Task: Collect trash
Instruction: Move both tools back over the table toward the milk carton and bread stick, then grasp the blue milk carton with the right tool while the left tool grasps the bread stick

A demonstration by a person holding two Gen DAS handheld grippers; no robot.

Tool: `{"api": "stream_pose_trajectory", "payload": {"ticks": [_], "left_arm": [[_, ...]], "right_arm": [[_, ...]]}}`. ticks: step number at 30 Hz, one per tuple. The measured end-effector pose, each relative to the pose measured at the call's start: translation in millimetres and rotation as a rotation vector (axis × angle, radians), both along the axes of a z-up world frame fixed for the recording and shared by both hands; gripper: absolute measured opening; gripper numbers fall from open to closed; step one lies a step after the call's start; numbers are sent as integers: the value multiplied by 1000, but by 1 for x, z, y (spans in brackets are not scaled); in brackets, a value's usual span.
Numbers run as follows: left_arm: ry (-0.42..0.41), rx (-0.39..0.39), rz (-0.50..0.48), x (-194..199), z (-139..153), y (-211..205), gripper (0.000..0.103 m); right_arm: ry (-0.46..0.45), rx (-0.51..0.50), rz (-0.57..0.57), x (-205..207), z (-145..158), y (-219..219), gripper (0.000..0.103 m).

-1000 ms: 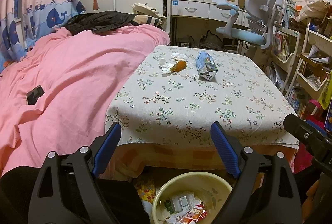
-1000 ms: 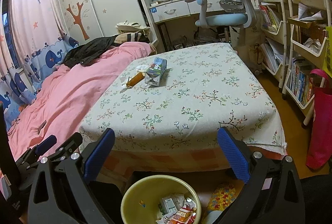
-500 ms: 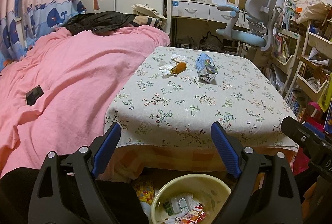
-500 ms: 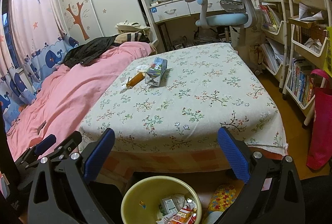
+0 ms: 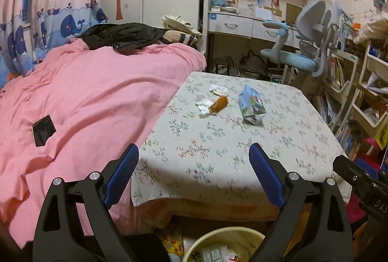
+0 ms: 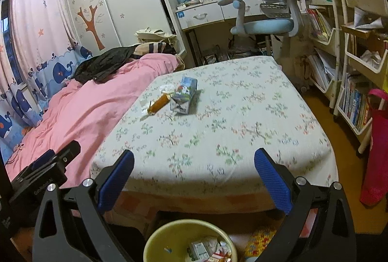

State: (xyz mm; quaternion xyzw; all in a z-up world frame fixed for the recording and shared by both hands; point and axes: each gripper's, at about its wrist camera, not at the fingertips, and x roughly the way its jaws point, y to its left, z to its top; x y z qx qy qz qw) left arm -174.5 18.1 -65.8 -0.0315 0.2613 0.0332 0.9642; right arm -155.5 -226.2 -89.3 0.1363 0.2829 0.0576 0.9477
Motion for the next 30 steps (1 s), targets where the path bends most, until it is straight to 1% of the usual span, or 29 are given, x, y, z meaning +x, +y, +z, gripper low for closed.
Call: {"api": "stream_pose_trajectory", "payload": {"ticks": [4,8,13,17,21,25,30], "left_arm": [[-5,11,11,16,6,5,89],[-9,13,21,40,14,12,89],[10,3,46,71,17,23,89],[18,-7,60,101,17,30,89],[41,-18,47,129,13,34,89],[81,-30,31,158,4,32,89],[111,3,-6,192,-8,21,88]], "right_arm": [[-7,-18,19,17,5,6,95],[-3,-29,34,34,8,10,95],[24,-21,38,63,10,13,95],[45,-41,55,92,11,22,95],[72,-77,72,128,9,32,95],[111,-106,77,166,2,39,95],[148,-119,94,206,-9,47,95]]}}
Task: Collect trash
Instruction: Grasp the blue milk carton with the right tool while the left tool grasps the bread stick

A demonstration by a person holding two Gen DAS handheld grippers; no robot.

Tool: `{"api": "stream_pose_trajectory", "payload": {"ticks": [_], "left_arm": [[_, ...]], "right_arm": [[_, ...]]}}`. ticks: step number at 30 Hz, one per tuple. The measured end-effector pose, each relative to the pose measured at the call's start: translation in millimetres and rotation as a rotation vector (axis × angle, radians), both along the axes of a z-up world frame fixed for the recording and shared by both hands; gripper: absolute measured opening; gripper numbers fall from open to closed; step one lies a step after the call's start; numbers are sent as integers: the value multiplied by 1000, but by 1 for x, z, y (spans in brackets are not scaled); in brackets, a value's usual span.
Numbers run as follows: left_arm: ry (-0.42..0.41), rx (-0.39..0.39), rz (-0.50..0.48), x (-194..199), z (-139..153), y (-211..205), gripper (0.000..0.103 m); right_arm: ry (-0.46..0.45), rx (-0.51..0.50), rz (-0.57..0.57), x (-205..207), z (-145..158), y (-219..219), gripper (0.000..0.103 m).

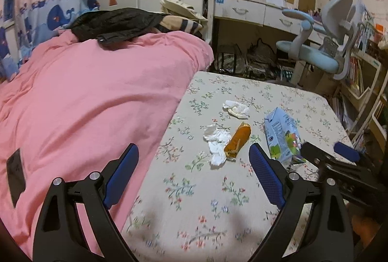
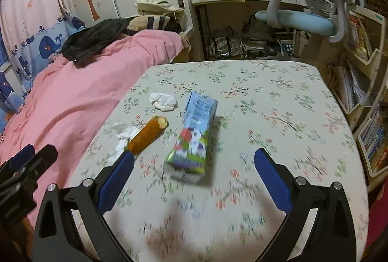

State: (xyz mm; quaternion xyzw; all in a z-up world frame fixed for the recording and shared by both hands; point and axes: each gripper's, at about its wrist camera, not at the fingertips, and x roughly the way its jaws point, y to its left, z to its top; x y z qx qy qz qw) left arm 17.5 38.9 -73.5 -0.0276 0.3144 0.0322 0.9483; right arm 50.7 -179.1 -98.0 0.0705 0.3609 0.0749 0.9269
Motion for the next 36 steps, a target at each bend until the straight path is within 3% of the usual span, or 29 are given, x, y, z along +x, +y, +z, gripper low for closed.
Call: {"api": "stream_pose_trajectory", "payload": {"ticks": [6,8,9,11,14,17,19,20,21,22,31,34,36], "left_arm": [[73,28,-87,45,-22,-16,79],[100,32,-108,60,-32,-21,76],[110,36,-115,65,-35,-23,74],[128,56,-140,78,-44,-33,73],[145,92,-176,89,-54,-46,72],[176,142,-232,99,-66,-64,67],[204,166,-257,105,-74,-73,58],[224,168,-268,107,-77,-75,47],[238,160,-274,109,-79,-76,28],[250,140,-273,110,-81,-75,20],[176,22,-328,67,-46,-63,18],[218,-24,-382,46,-44,-65,18],[238,-13,-398,33,-46,-68,18]], "right_arm": [[79,19,2,43,-20,-5,93],[113,28,17,53,-26,-8,74],[148,49,30,58,-32,-10,70],[190,93,49,64,-40,-14,45],[207,112,86,63,-38,-19,37],[207,99,99,59,-34,-26,34],[216,114,95,56,-34,-36,34],[220,119,93,56,-34,-41,34],[224,124,90,52,-34,-46,34],[226,123,87,52,-34,-49,34],[248,179,75,31,-31,-60,33],[253,170,86,19,-30,-59,33],[259,173,88,11,-31,-61,33]]}}
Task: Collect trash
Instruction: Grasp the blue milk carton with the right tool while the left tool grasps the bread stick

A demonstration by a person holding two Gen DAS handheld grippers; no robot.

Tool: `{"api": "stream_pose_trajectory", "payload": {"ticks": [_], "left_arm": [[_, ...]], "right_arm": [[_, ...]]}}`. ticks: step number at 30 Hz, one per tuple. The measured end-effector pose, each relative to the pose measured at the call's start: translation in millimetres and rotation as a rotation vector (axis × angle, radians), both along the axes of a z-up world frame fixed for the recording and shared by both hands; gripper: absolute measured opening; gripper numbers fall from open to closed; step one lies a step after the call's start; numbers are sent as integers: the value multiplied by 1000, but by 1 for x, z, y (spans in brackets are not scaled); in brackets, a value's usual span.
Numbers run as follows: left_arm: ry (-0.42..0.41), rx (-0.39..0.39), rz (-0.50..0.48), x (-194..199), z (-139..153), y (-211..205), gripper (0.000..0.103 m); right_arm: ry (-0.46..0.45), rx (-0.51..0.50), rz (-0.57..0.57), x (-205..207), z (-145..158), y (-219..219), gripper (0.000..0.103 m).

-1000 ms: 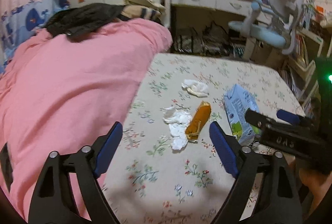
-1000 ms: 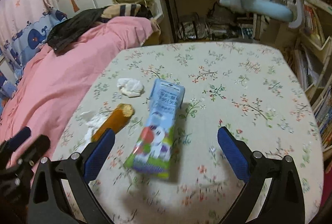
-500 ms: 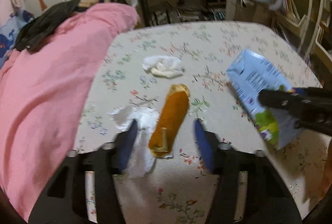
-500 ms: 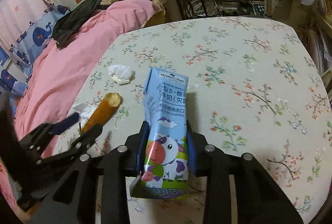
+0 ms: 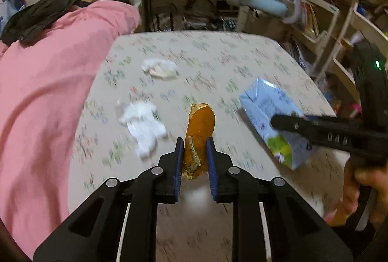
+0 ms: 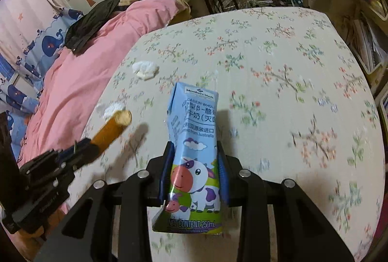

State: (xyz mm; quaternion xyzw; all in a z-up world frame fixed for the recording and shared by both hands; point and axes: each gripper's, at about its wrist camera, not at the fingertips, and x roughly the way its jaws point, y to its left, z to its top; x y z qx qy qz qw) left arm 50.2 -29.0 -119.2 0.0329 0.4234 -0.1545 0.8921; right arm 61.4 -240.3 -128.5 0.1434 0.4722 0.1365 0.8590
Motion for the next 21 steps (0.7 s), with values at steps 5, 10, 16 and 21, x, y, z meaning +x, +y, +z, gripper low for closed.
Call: {"api": "stream_pose_trajectory", "payload": {"ticks": [5,10,16,21], "left_arm": [[67,23,-5,-23,-13,-6,20],[46,40,18,-31,-14,-12,50],[48,158,12,-24,-23,-26,52],[89,114,15,-14,-28,-25,19]], "right_arm": [[1,-17,4,-22,3,-9,33],[10,-27,-5,-26,2,-17,36],[25,-37,9,-22,-5,-14,45],[25,-70,56,-17,-10,2,35]]}}
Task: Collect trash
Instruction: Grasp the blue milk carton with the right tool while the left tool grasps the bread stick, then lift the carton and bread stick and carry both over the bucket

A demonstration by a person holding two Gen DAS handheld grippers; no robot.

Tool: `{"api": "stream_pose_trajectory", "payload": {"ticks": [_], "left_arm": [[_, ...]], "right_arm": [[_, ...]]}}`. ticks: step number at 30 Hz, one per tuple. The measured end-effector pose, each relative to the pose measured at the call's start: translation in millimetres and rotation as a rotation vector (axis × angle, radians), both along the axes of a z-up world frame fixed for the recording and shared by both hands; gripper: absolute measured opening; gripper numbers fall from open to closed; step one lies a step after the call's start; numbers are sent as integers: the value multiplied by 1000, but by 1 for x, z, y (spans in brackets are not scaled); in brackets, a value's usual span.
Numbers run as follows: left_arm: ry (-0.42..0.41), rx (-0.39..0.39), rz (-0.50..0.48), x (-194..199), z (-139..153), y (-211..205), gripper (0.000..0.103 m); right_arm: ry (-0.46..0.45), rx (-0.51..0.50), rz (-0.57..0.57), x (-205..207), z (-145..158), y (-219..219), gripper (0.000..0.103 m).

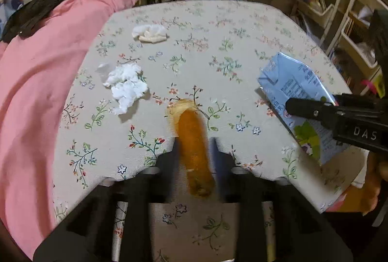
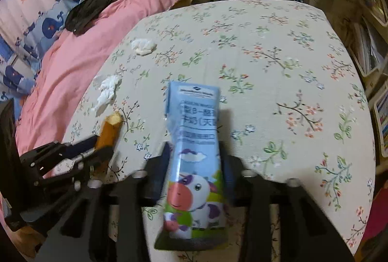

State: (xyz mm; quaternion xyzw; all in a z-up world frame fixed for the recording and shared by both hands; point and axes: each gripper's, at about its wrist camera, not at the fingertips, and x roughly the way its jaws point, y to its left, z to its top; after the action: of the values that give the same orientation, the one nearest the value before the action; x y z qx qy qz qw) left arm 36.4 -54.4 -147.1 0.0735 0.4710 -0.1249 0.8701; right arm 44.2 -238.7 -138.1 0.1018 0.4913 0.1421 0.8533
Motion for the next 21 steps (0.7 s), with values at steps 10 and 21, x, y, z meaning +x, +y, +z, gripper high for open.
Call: {"api": "stream_pose_trajectory", "payload": {"ticks": [10,21], "left_arm": [[-201,-111,60,-30,60,19,18],[-358,-133,69,-97,102,28,18]], "right_arm": [[-141,240,-91,-22,47,-14,31],[-338,269,-87,-94,91,-6,30]]}}
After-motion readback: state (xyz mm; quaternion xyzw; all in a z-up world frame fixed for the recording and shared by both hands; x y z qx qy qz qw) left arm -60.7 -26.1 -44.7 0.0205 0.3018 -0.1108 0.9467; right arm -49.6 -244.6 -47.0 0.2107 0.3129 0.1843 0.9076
